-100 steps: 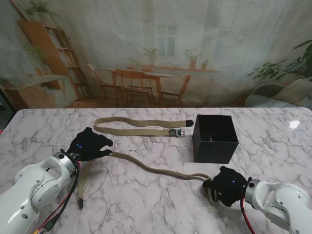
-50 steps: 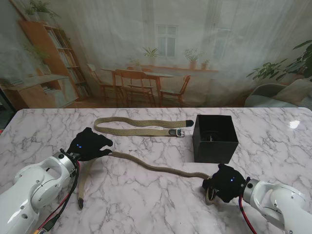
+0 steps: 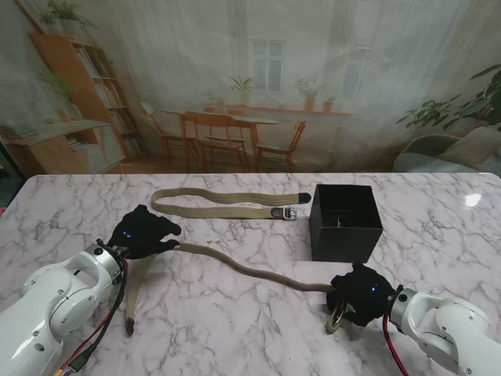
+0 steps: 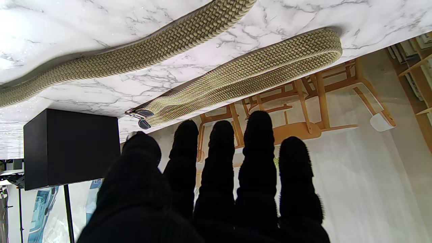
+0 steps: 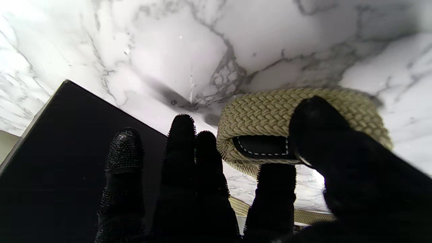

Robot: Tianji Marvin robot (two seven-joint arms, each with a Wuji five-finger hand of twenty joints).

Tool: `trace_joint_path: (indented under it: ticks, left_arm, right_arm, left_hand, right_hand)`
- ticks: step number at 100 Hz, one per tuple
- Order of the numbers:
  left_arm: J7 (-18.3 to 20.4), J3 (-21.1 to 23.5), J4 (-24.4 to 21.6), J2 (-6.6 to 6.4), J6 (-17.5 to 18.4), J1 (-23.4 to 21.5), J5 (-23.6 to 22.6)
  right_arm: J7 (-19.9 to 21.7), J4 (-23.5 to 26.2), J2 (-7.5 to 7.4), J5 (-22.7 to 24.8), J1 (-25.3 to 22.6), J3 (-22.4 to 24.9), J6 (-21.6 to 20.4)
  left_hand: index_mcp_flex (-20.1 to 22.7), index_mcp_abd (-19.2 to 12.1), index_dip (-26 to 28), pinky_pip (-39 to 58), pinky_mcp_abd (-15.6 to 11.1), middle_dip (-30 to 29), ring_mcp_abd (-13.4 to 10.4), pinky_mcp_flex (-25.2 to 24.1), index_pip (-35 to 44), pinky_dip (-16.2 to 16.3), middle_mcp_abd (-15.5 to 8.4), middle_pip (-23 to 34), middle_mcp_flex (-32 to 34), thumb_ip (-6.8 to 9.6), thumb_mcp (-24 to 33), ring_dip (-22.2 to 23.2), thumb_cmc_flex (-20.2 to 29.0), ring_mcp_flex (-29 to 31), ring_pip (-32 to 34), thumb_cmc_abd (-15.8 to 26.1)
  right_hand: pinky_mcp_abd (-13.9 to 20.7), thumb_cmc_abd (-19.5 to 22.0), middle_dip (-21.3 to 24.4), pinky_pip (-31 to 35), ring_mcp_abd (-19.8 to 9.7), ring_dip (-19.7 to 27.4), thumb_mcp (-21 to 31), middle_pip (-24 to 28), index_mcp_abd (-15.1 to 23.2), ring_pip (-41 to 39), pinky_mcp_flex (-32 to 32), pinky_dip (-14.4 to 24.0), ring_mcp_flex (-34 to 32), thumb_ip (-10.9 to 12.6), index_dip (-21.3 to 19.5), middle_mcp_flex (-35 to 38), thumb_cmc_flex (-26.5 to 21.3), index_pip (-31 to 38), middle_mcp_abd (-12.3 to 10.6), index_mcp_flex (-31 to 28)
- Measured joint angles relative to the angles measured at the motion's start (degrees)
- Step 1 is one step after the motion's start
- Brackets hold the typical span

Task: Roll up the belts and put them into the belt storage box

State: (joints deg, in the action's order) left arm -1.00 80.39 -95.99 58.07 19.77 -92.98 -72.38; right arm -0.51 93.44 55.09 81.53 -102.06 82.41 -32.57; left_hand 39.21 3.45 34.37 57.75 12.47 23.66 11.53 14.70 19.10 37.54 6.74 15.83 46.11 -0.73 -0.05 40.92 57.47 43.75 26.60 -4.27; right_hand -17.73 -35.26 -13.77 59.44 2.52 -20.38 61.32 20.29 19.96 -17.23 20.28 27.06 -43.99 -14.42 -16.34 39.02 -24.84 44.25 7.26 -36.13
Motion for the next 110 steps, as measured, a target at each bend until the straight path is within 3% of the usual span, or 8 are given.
trace_joint_path:
  ticks: [14, 35, 54, 63, 76, 90, 100, 110]
  left_arm:
    - [0.05, -0.03, 0.02, 0.0, -0.01, 0.01, 0.0]
    - [0.05, -0.05, 0.06, 0.0, -0.01, 0.02, 0.01]
    - [0.02, -0.12, 0.16, 0.0, 0.0, 0.07, 0.01]
    - [0.0, -0.15, 0.21, 0.0, 0.0, 0.11, 0.01]
    - [-0.02, -0.16, 0.25, 0.0, 0.0, 0.13, 0.01]
    - [-0.04, -0.16, 0.27, 0.0, 0.0, 0.13, 0.0]
    - [-0.05, -0.15, 0.27, 0.0, -0.01, 0.12, 0.0]
    - [-0.04, -0.12, 0.27, 0.0, -0.02, 0.1, 0.0]
  right_arm:
    - [-0.44, -0.27, 0.19, -0.47, 0.14, -0.4, 0.77]
    - [-5.66, -2.76, 0.28, -0.53, 0.69, -1.7, 2.26]
    - [-9.33, -4.46, 0.23, 0.53, 1.36, -2.58, 2.49]
    - [-10.02, -5.09, 0.2, 0.49, 1.65, -2.91, 2.53]
    - [-12.92, -6.81, 0.18, -0.14, 2.27, -3.94, 2.93]
    - [-13.08, -7.39, 0.29, -1.37, 2.5, -4.4, 3.41]
    - [-13.71, -7.86, 0.44, -2.12, 2.72, -4.84, 3.87]
    - [-13.98, -7.99, 0.67, -2.77, 2.76, -4.9, 4.03]
  left_hand:
    - [0.0, 0.0, 0.0, 0.0, 0.0, 0.0, 0.0, 0.0, 0.0, 0.0, 0.0, 0.0, 0.0, 0.0, 0.0, 0.0, 0.0, 0.0, 0.0, 0.0]
    - [0.0, 0.0, 0.0, 0.0, 0.0, 0.0, 0.01, 0.0, 0.0, 0.0, 0.0, 0.0, 0.0, 0.0, 0.0, 0.0, 0.0, 0.0, 0.0, 0.0]
    - [0.0, 0.0, 0.0, 0.0, 0.01, 0.0, 0.01, 0.0, 0.0, 0.0, 0.0, 0.0, 0.0, 0.0, 0.0, 0.0, 0.0, 0.0, 0.0, 0.0]
    - [0.0, 0.01, 0.0, 0.0, 0.01, 0.0, 0.01, 0.0, 0.0, 0.0, 0.0, 0.0, 0.0, 0.0, 0.0, 0.0, 0.0, 0.0, 0.0, 0.0]
    - [0.0, 0.01, 0.0, 0.0, 0.01, 0.0, 0.01, 0.0, 0.0, 0.0, 0.0, 0.0, 0.0, 0.0, 0.0, 0.0, 0.0, 0.0, 0.0, 0.0]
    - [0.0, 0.01, 0.0, 0.0, 0.01, 0.0, 0.01, 0.0, 0.0, 0.0, 0.0, 0.0, 0.0, 0.0, 0.0, 0.0, 0.0, 0.0, 0.0, 0.0]
    - [0.0, 0.01, 0.0, 0.0, 0.01, 0.0, 0.01, 0.0, 0.0, 0.0, 0.0, 0.0, 0.0, 0.0, 0.0, 0.0, 0.0, 0.0, 0.0, 0.0]
    - [0.0, 0.02, 0.0, 0.0, 0.01, 0.0, 0.01, 0.0, 0.0, 0.0, 0.0, 0.0, 0.0, 0.0, 0.0, 0.0, 0.0, 0.0, 0.0, 0.0]
  right_hand:
    - [-0.06, -0.04, 0.24, -0.24, -0.09, 0.02, -0.88, 0.07, -0.24, 0.0, 1.61, 0.0, -4.99, -1.21, 0.7, 12.25, 0.03, 1.43, -3.9, -1.06]
    - [2.6, -0.04, -9.11, 3.14, -2.66, -3.22, -5.15, 5.25, -0.75, -3.15, 5.02, 0.07, -13.16, -2.67, 0.73, 29.64, 0.11, 4.75, -6.59, -3.94]
    - [5.4, 0.22, -9.88, 5.83, -3.9, -3.36, -4.6, 5.48, -4.45, -3.46, 7.07, 0.1, -15.73, -2.38, 8.61, 36.33, 0.82, 1.8, -7.5, -5.17]
    - [5.72, 2.27, -11.4, 7.0, -4.29, -3.58, -3.61, 9.64, -7.06, -4.13, 8.04, 0.08, -16.99, 1.56, 7.56, 37.76, 2.16, -6.56, -8.02, 3.27]
    - [5.77, 2.39, -11.81, 8.62, -4.03, -4.86, -2.29, 15.43, -11.36, -6.91, 10.43, -0.29, -20.07, 2.66, 4.8, 39.34, 2.16, -7.12, -7.81, 16.32]
    - [5.73, 3.62, -11.83, 9.8, -2.22, -6.23, -1.5, 20.02, -14.2, -10.8, 12.8, -0.82, -24.21, 3.19, 3.97, 40.72, 1.99, -4.06, -6.88, 20.47]
    - [4.99, 4.67, -11.84, 10.29, -0.9, -6.99, -1.48, 22.05, -13.89, -12.59, 14.13, -1.21, -26.4, 3.3, 3.62, 41.35, 1.26, -2.77, -5.97, 21.11]
    - [2.77, 4.71, -11.84, 10.31, 1.29, -7.72, -1.71, 22.95, -4.78, -14.25, 14.6, -2.03, -27.02, 3.3, 3.49, 41.35, -0.72, -2.92, -3.93, 21.11]
